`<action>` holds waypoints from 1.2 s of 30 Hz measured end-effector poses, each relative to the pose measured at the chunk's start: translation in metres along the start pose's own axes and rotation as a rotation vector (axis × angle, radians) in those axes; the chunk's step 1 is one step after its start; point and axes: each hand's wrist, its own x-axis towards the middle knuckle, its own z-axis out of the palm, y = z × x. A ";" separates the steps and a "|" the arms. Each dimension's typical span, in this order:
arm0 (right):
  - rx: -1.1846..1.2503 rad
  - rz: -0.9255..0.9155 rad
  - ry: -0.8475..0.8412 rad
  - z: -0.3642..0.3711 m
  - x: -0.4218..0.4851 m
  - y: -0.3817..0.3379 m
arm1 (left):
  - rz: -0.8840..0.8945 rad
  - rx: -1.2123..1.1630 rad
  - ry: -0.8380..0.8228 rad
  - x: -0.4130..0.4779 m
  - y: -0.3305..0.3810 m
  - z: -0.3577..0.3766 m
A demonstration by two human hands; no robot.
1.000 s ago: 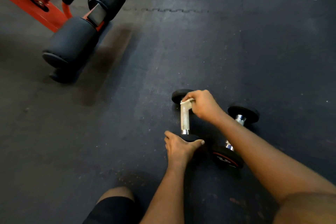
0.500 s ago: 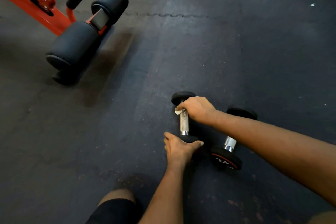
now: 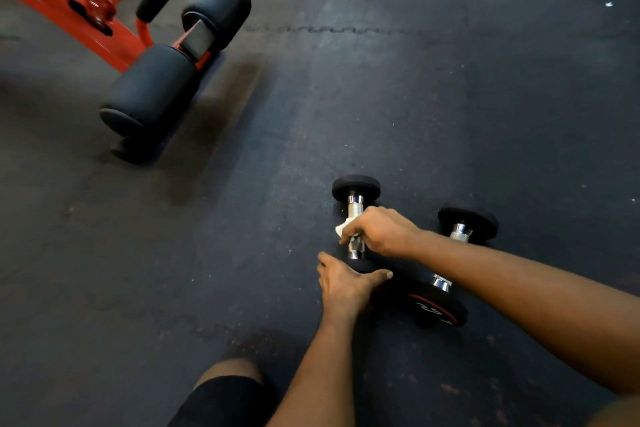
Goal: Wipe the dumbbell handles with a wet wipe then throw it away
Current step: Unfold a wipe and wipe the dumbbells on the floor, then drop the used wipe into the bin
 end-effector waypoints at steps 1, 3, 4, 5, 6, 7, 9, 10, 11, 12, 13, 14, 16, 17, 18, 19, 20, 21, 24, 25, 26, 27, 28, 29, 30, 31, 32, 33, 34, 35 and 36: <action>0.006 -0.004 0.005 0.001 -0.003 0.000 | 0.001 0.003 -0.002 -0.002 0.002 -0.001; 0.030 0.013 0.023 0.002 -0.007 0.003 | 0.001 0.011 -0.015 -0.004 0.004 -0.002; 0.060 0.035 0.027 0.003 -0.010 0.004 | -0.002 0.012 -0.019 -0.004 0.004 -0.002; 0.111 0.061 0.034 0.002 -0.012 0.005 | -0.003 0.008 -0.019 -0.005 0.005 -0.003; 0.181 0.085 0.058 0.002 -0.014 0.007 | 0.001 0.004 -0.014 -0.006 0.006 -0.003; 0.242 0.108 0.099 0.002 -0.015 0.009 | 0.006 0.007 -0.009 -0.007 0.006 -0.004; 0.314 0.168 0.223 0.003 -0.018 0.017 | 0.012 0.028 0.012 -0.007 0.007 -0.002; 0.334 0.209 0.294 0.003 -0.019 0.021 | 0.014 0.040 0.024 -0.006 0.008 -0.001; 0.349 0.254 0.359 0.005 -0.022 0.024 | 0.015 0.048 0.031 -0.006 0.008 0.001; 0.373 0.291 0.409 0.007 -0.025 0.026 | 0.016 0.056 0.034 -0.006 0.008 0.002; 0.410 0.319 0.445 0.010 -0.030 0.028 | 0.015 0.056 0.029 -0.006 0.008 0.003; 0.475 0.345 0.472 0.011 -0.034 0.027 | 0.006 0.051 0.017 -0.005 0.007 0.003; 0.627 0.400 0.543 0.010 -0.044 0.020 | -0.014 0.067 -0.059 -0.006 0.011 -0.004; 0.673 0.430 0.576 0.007 -0.051 0.013 | -0.017 0.116 -0.118 -0.009 0.014 -0.009; 0.689 0.463 0.602 0.002 -0.056 0.003 | -0.010 0.190 -0.160 -0.013 0.019 -0.017; 0.710 0.494 0.620 -0.001 -0.061 -0.007 | 0.020 0.258 -0.167 -0.019 0.026 -0.026; 0.749 0.523 0.634 -0.004 -0.068 -0.018 | 0.074 0.286 -0.138 -0.027 0.034 -0.038; 0.802 0.550 0.632 -0.013 -0.077 -0.036 | 0.149 0.266 -0.087 -0.037 0.045 -0.059; 0.837 0.579 0.618 -0.048 -0.107 -0.088 | 0.287 0.195 -0.057 -0.075 0.084 -0.117; 0.818 0.579 0.624 -0.062 -0.116 -0.102 | 0.307 0.182 -0.067 -0.092 0.098 -0.138; 0.796 0.584 0.624 -0.086 -0.129 -0.124 | 0.316 0.178 -0.066 -0.113 0.114 -0.166; 0.783 0.594 0.618 -0.111 -0.141 -0.147 | 0.316 0.162 -0.063 -0.135 0.130 -0.192; 0.773 0.598 0.612 -0.134 -0.152 -0.166 | 0.321 0.143 -0.062 -0.157 0.142 -0.214; 0.772 0.592 0.608 -0.155 -0.161 -0.184 | 0.328 0.129 -0.061 -0.176 0.153 -0.234; 0.770 0.581 0.608 -0.180 -0.169 -0.204 | 0.343 0.115 -0.051 -0.194 0.165 -0.257; 0.777 0.567 0.606 -0.213 -0.180 -0.230 | 0.359 0.109 -0.043 -0.216 0.182 -0.287; 0.775 0.553 0.613 -0.239 -0.190 -0.254 | 0.376 0.103 -0.034 -0.236 0.194 -0.310; 0.771 0.532 0.623 -0.273 -0.202 -0.281 | 0.392 0.095 -0.020 -0.260 0.211 -0.339; 0.759 0.519 0.629 -0.299 -0.210 -0.304 | 0.414 0.094 -0.005 -0.282 0.226 -0.364; 0.769 0.508 0.633 -0.324 -0.220 -0.327 | 0.429 0.089 0.005 -0.306 0.240 -0.389; 0.773 0.490 0.635 -0.351 -0.231 -0.352 | 0.450 0.079 0.025 -0.330 0.255 -0.416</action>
